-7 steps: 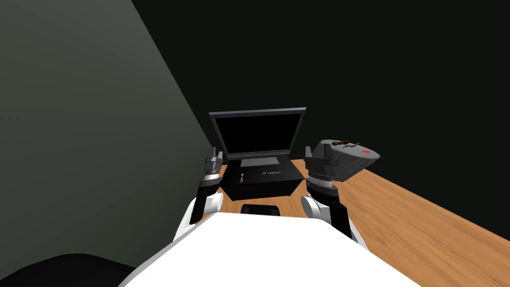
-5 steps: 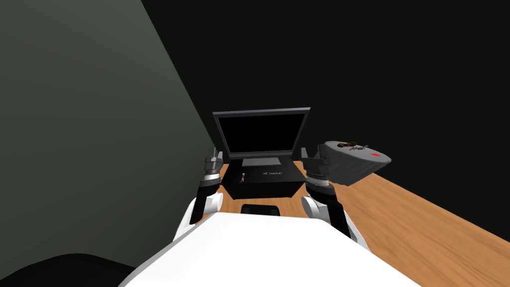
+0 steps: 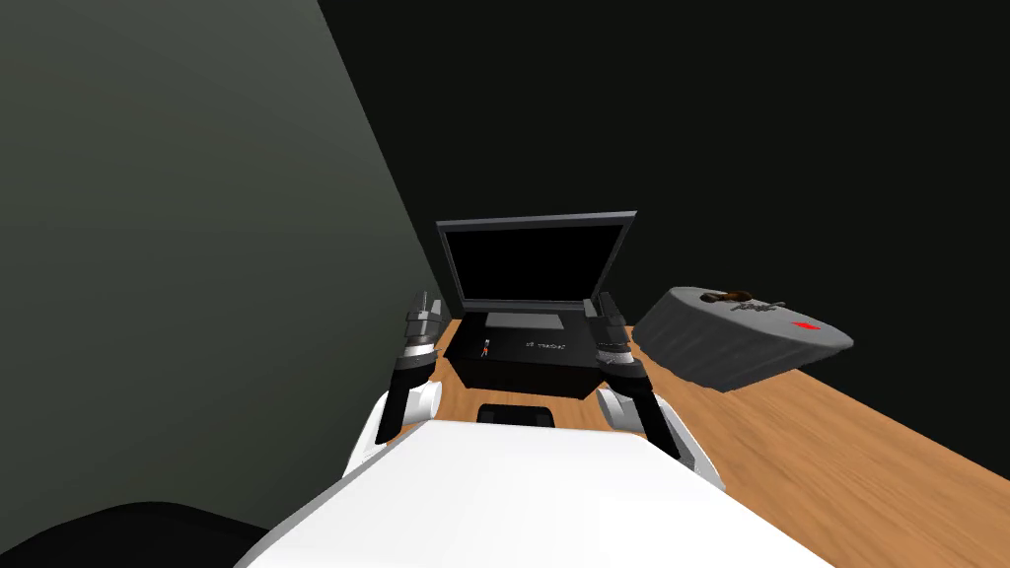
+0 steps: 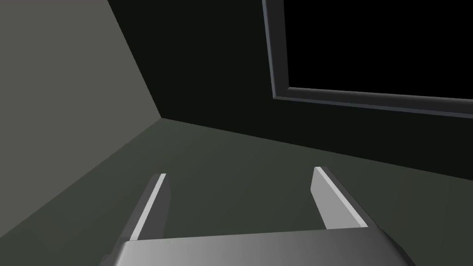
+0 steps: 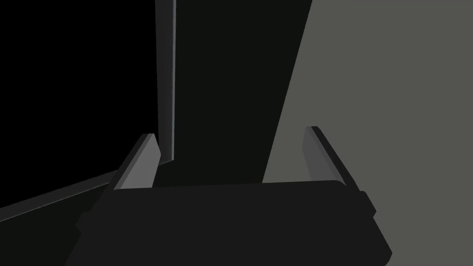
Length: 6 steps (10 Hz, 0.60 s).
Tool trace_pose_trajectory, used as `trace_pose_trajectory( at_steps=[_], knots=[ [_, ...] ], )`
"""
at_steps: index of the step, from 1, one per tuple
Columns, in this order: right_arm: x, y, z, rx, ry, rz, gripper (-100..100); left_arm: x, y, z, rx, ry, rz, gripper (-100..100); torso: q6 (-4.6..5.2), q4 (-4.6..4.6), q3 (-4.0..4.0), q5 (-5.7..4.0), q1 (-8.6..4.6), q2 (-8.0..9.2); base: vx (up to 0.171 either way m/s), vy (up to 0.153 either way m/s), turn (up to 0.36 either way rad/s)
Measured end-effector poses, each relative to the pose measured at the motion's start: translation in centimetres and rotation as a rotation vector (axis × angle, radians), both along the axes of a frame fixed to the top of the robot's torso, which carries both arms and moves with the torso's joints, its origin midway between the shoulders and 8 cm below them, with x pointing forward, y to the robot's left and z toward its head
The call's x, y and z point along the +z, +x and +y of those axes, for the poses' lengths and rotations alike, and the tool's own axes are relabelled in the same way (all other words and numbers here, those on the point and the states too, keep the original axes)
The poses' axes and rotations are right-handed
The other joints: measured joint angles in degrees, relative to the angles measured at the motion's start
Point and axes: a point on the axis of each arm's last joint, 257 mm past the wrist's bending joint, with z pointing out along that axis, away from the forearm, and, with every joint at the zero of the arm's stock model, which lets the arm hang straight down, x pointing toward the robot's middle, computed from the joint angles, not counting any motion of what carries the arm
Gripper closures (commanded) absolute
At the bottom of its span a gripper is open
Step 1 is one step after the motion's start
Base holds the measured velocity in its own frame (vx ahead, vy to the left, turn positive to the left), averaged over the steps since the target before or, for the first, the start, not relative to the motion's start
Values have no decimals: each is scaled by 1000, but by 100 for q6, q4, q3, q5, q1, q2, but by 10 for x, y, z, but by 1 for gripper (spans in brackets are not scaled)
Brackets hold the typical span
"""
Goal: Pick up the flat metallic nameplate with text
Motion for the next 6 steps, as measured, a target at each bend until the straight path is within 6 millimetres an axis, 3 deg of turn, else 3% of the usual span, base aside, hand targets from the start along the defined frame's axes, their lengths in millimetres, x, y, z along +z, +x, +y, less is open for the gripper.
trace_pose_trajectory(
  at_steps=[6],
  knots=[
    [-63,33,11,-39,-245,137,-100,0,0,0,0,0,0,0,0,0,0,-1,-2,0,-12,-41,207]
  ],
)
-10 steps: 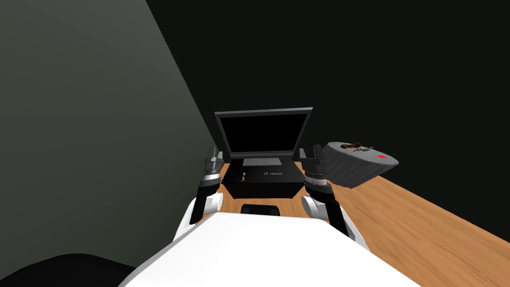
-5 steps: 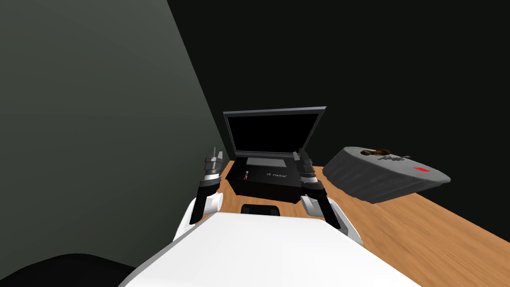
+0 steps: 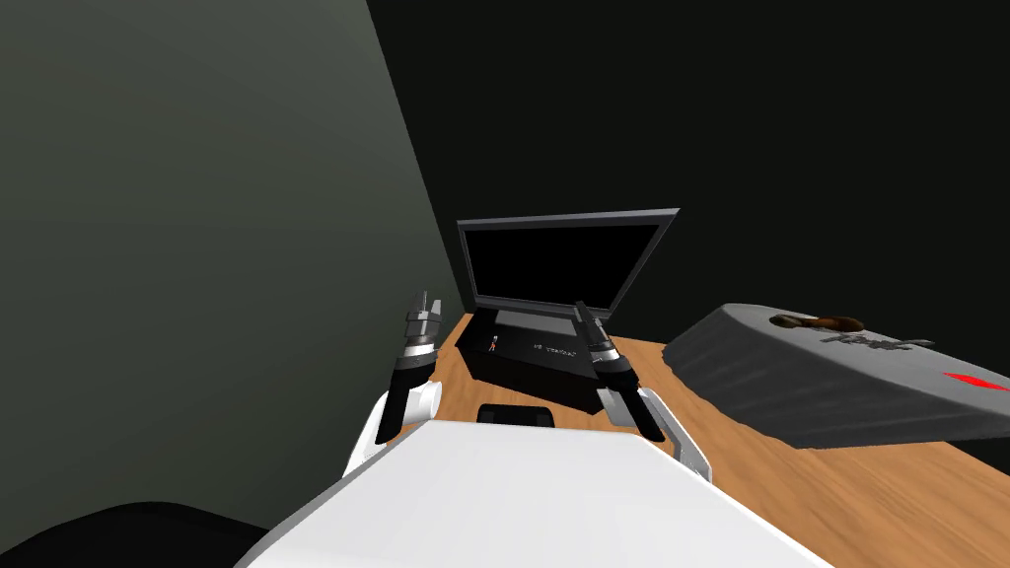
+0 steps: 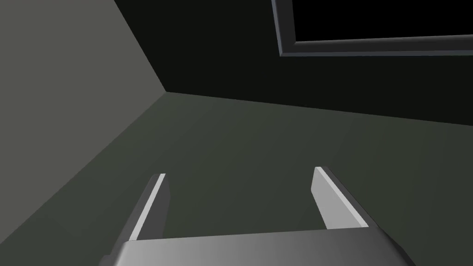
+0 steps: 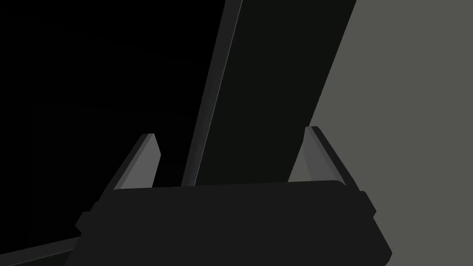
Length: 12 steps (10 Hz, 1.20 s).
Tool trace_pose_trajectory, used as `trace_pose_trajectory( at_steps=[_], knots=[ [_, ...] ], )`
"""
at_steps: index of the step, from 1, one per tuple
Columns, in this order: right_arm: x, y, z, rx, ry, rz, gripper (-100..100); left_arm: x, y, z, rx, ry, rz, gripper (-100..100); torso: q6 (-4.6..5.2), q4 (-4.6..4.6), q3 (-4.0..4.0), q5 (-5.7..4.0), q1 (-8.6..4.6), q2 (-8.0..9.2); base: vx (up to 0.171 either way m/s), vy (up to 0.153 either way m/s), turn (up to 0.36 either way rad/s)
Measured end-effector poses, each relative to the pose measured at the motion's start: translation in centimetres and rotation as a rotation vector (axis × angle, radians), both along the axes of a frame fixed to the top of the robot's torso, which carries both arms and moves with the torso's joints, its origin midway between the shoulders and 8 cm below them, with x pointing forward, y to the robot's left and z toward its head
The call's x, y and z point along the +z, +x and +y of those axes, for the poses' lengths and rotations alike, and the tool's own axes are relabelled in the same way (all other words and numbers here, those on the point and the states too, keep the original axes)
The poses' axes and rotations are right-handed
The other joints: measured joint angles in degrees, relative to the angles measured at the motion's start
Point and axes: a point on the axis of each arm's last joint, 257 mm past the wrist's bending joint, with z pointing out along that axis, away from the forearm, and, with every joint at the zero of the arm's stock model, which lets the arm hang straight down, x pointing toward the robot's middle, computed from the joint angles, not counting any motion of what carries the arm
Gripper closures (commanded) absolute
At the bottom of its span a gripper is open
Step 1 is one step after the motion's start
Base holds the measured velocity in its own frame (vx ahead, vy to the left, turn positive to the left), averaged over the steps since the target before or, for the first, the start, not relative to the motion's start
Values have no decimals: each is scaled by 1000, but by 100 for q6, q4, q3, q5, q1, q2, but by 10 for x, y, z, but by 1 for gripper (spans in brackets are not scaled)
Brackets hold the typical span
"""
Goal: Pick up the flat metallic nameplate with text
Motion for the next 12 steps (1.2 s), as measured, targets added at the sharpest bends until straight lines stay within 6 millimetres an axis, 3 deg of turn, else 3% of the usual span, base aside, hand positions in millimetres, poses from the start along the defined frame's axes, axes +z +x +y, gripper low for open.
trace_pose_trajectory(
  at_steps=[6,12],
  knots=[
    [-66,25,0,-34,-222,121,-100,0,0,0,0,0,0,0,1,0,0,0,0,0,-17,-40,212],
    [-128,43,-15,-65,-459,230,-100,0,0,0,0,0,0,0,3,0,0,-1,-5,0,-20,-46,222]
  ],
)
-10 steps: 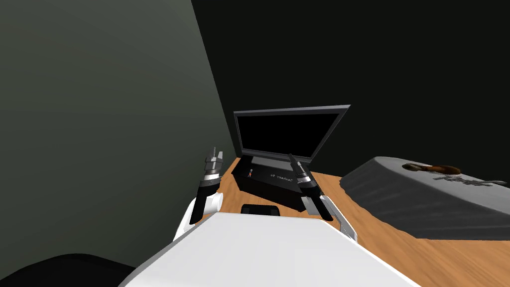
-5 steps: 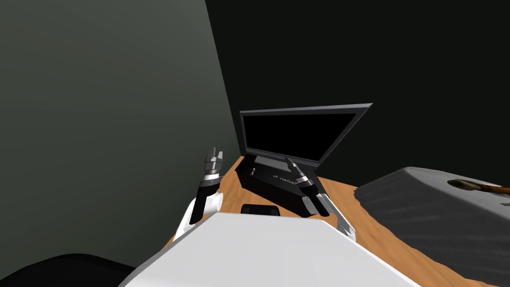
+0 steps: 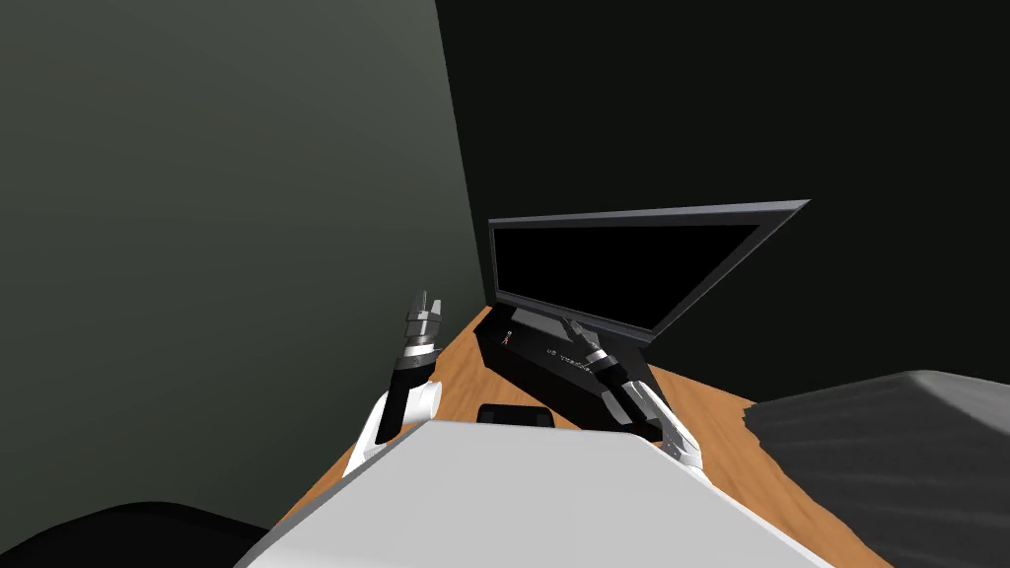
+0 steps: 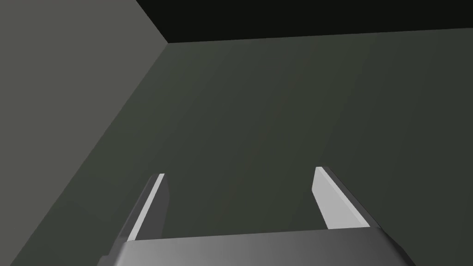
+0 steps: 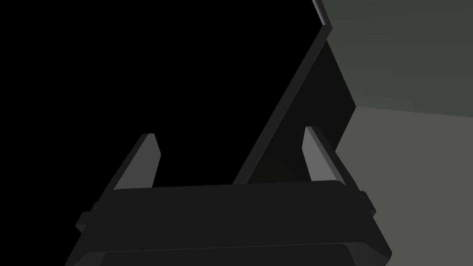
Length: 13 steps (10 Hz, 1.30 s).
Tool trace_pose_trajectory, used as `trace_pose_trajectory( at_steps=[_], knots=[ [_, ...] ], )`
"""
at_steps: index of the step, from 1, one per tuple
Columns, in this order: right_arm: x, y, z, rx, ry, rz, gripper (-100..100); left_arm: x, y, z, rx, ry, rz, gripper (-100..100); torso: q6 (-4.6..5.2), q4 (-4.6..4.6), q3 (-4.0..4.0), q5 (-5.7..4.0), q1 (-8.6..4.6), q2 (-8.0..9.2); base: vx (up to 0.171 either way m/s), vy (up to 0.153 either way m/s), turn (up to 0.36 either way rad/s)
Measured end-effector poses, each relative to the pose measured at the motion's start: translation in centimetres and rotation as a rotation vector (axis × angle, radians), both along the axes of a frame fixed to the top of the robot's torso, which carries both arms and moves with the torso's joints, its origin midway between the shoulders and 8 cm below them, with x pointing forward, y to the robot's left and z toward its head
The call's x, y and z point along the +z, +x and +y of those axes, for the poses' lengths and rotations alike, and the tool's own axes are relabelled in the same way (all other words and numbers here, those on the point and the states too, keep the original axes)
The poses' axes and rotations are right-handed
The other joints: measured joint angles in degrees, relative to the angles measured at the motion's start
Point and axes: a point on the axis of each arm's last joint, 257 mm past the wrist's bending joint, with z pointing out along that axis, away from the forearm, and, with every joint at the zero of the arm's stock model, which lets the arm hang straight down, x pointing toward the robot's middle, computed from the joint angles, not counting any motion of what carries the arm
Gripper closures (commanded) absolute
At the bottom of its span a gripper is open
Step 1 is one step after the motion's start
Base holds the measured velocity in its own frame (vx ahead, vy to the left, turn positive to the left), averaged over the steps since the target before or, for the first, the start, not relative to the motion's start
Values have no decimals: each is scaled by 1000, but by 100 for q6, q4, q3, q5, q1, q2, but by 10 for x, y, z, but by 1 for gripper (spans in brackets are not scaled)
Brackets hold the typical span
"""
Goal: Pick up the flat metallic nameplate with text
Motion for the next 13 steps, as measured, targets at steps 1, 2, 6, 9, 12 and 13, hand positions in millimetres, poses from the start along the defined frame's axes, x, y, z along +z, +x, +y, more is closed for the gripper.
trace_pose_trajectory(
  at_steps=[1,2,6,9,12,13],
  knots=[
    [-13,3,-4,-6,-33,20,-100,0,0,0,0,0,0,0,6,-1,-1,-1,2,-1,-27,-44,256],
    [-26,6,-7,-9,-77,41,-100,0,0,0,0,0,0,0,2,0,0,0,2,-1,-26,-44,141],
    [-68,12,-27,-23,-231,115,-100,0,0,0,0,0,0,0,2,0,0,-1,-6,1,-27,-58,231],
    [-94,14,-37,-28,-314,159,-100,0,0,0,0,0,0,0,1,-1,-3,1,8,-6,-19,-31,149],
    [-120,15,-52,-29,-410,212,-100,0,0,0,0,0,0,0,9,0,-1,-1,-4,-2,-26,-50,118],
    [-127,14,-54,-31,-418,227,-100,0,0,0,0,0,0,0,10,-2,-3,0,5,-6,-33,-41,300]
  ],
)
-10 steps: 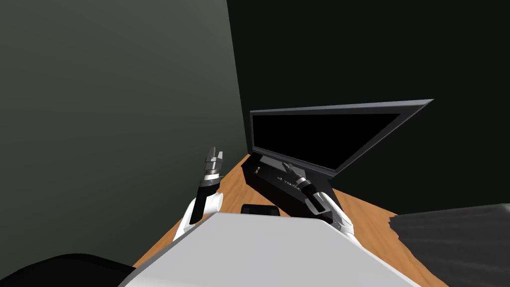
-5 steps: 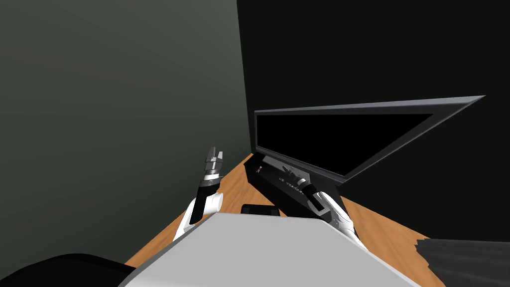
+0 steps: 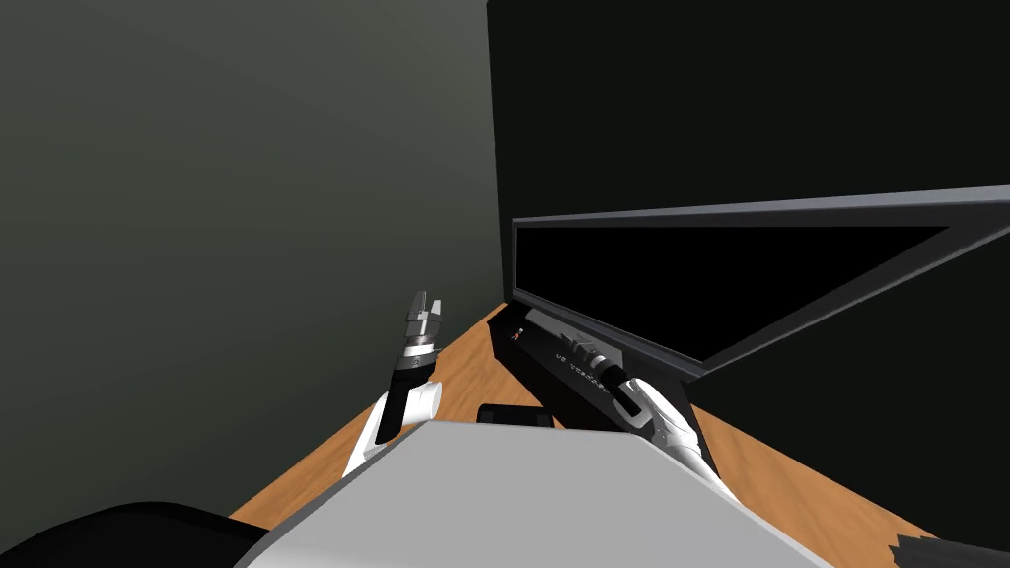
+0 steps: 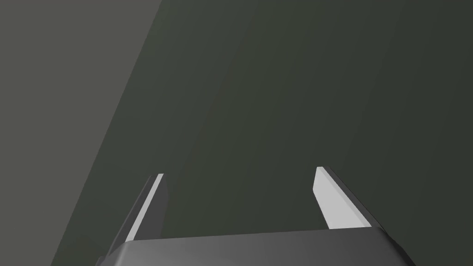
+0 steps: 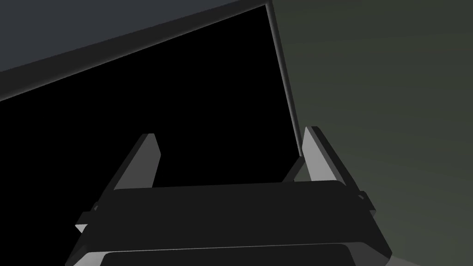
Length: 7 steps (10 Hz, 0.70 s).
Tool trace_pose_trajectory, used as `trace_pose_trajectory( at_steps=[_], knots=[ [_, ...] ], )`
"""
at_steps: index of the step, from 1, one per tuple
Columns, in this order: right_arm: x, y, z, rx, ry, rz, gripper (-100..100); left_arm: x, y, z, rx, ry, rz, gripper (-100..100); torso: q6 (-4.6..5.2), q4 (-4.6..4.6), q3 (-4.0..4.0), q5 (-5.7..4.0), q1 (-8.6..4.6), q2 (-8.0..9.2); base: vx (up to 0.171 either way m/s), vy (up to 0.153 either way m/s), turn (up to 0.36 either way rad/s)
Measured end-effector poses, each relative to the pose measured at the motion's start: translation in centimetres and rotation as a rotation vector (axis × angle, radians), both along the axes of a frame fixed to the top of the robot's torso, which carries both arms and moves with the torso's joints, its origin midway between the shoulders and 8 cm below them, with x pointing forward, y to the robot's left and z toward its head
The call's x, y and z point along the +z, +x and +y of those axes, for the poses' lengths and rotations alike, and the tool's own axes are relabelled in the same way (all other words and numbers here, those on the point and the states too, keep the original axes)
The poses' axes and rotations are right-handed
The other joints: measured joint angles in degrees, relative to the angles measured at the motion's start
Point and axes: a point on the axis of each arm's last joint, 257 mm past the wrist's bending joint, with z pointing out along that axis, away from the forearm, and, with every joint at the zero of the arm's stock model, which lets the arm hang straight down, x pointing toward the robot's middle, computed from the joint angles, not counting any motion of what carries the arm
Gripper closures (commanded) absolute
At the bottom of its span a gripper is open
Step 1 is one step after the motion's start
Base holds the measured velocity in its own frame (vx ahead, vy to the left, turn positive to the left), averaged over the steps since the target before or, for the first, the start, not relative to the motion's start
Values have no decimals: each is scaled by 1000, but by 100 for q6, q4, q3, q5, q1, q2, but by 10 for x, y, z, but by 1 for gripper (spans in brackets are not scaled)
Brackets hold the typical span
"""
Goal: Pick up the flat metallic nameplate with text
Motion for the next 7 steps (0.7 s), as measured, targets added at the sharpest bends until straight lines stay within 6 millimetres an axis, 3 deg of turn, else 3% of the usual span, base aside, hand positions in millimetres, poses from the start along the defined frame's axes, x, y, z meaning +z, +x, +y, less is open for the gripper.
trace_pose_trajectory(
  at_steps=[2,7],
  knots=[
    [-13,1,-6,6,-58,20,-100,0,0,0,0,0,0,0,0,1,2,-1,-5,3,-20,-39,57],
    [-53,-5,-30,4,-156,105,-100,0,0,0,0,0,0,0,-6,1,1,1,-1,2,-28,-44,163]
  ],
)
